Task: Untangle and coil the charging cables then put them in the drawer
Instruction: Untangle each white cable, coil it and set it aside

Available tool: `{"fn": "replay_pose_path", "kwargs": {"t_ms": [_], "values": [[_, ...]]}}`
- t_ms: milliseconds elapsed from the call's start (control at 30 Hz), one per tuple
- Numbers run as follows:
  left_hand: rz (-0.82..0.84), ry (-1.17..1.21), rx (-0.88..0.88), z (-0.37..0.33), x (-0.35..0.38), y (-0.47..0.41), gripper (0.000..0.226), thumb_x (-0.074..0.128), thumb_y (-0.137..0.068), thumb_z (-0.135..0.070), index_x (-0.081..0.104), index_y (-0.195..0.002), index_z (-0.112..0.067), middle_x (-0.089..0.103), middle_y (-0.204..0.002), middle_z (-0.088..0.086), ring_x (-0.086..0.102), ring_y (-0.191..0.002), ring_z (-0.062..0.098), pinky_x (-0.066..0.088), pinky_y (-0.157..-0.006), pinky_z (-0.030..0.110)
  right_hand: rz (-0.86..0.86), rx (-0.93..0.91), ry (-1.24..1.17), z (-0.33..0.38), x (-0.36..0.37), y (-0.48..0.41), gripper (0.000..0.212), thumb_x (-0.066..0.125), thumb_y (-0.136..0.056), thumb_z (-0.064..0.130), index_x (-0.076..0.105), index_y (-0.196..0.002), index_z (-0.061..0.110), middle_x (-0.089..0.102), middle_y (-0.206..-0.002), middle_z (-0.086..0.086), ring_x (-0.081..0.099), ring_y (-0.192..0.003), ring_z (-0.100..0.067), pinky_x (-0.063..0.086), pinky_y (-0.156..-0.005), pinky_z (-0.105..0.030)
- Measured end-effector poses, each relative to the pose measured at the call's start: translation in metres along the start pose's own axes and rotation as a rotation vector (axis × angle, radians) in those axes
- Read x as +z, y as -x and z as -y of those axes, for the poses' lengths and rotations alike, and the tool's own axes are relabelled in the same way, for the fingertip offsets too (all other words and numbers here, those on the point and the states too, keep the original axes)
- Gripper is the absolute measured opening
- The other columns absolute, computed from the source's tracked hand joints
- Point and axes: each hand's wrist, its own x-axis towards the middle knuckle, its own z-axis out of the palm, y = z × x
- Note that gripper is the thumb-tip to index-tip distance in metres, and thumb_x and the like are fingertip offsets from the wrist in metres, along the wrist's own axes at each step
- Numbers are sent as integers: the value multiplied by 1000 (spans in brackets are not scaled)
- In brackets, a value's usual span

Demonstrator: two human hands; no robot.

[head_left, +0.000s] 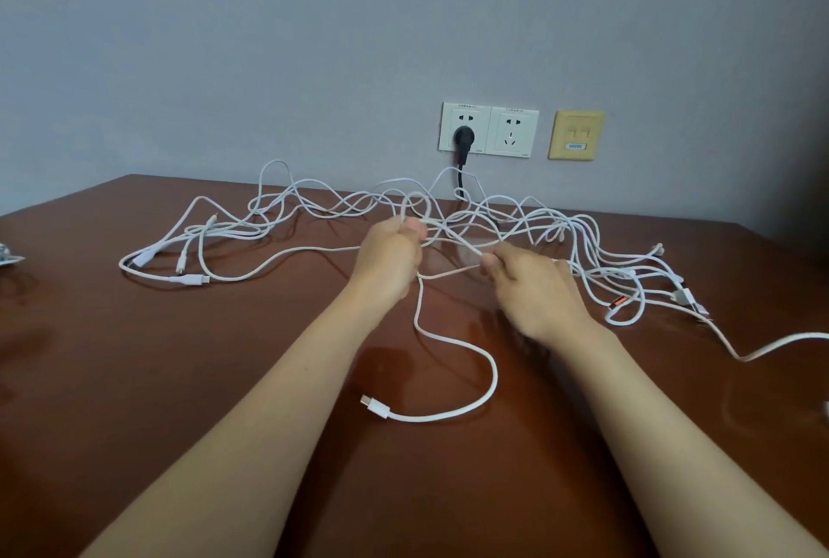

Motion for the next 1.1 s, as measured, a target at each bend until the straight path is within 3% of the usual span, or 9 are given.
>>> {"fn": "replay_pose_path", "kwargs": {"t_ms": [133,233,300,467,533,600,867,967,1100], "values": [[-124,-61,85,2,-3,-4,36,28,-100,-19,42,-67,-20,37,-47,-3,31,-45,20,26,-48,25,-62,30,-66,-2,-2,-1,24,37,-99,30,57,-91,19,67,-96,-11,55,-99,-35,38,-80,-38],[-155,-169,168,4,1,2,28,30,-100,-22,45,-78,-12,53,-79,32,47,-77,51,40,-68,51,-162,21,-156,8,-1,0,27,37,-99,30,57,-94,13,66,-90,-17,56,-91,-39,35,-68,-37],[-136,-226,197,4,5,8,23,33,-100,-21,48,-86,-9,57,-100,34,52,-96,46,41,-77,43,-219,9,-273,17,1,1,28,36,-99,27,56,-92,8,64,-86,-20,55,-87,-40,37,-68,-38],[-74,-181,149,10,17,12,27,36,-99,-24,46,-74,-18,49,-68,10,45,-74,32,35,-69,35,-269,8,-458,31,8,1,23,38,-98,24,52,-82,14,64,-75,-17,57,-78,-39,45,-72,-42],[-94,-104,122,10,20,12,28,36,-99,-25,46,-73,-23,52,-85,36,47,-82,53,43,-74,54,-229,24,-468,31,11,1,23,38,-98,23,50,-80,14,64,-77,-17,57,-80,-39,46,-74,-44],[-102,-77,104,9,22,14,28,36,-99,-25,47,-73,-24,51,-107,42,49,-98,58,42,-84,63,-171,29,-438,30,13,1,23,38,-98,24,52,-82,13,65,-85,-16,56,-85,-39,45,-77,-43],[-108,-85,162,7,25,19,28,38,-99,-20,54,-119,-8,57,-117,31,51,-109,51,44,-88,55,3,7,-339,30,12,2,26,37,-98,27,55,-86,12,63,-97,-16,55,-94,-37,45,-80,-42],[-97,-107,210,7,26,21,27,38,-99,-18,60,-112,-9,60,-112,28,53,-105,48,46,-86,48,37,-8,-319,30,12,2,26,37,-98,28,56,-92,12,63,-103,-16,55,-99,-38,45,-84,-44],[-91,-139,233,9,24,20,23,39,-99,-16,60,-92,-21,66,-91,11,59,-98,34,44,-80,33,91,-49,-250,31,6,3,34,34,-100,29,57,-120,13,51,-138,-6,49,-119,-36,42,-94,-40]]}}
